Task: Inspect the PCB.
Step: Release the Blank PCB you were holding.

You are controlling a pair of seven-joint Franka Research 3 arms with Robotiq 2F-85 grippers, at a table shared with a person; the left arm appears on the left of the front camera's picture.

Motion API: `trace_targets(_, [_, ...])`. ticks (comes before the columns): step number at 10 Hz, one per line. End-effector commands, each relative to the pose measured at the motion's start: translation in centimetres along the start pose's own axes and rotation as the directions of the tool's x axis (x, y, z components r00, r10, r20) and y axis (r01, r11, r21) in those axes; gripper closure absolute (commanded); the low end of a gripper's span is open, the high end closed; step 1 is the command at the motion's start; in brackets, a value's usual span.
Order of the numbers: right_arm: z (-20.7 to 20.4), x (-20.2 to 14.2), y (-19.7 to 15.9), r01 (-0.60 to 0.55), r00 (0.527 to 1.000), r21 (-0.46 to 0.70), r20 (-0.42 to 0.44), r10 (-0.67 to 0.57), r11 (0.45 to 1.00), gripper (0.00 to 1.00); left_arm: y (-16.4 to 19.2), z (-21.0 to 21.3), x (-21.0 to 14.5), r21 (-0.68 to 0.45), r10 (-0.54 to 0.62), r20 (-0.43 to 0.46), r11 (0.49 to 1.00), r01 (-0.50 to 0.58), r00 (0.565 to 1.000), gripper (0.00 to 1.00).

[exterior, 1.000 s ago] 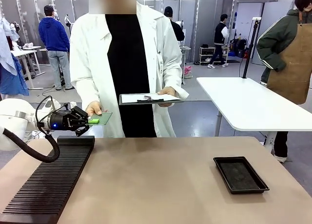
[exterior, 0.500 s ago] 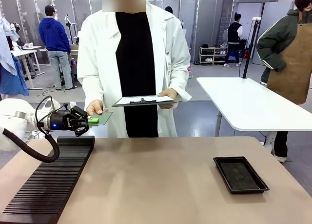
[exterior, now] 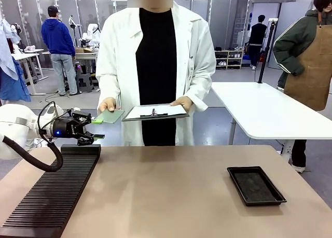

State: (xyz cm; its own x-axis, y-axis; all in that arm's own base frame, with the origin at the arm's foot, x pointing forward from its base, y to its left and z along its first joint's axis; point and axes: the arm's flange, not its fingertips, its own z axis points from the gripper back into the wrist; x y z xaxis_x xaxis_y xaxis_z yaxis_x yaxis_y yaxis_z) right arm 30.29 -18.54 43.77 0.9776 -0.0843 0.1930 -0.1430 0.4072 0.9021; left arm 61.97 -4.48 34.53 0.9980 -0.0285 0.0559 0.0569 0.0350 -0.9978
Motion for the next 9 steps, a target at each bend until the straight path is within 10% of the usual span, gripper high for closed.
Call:
trace_targets(1, [0.21, 0.11, 0.17, -0.015, 1.000, 0.012, 0.005, 0.015, 1.000, 0.00, -0.70, -0.22, -0.08, 0.010, -0.003, 0.010, 1.000, 0.003, 1.000, 0.06])
trace_targets(9, [0.21, 0.11, 0.17, -0.015, 1.000, 0.012, 0.005, 0.015, 1.000, 0.00, -0.26, 0.00, 0.01, 0.001, -0.004, 0.000, 1.000, 0.004, 1.000, 0.00])
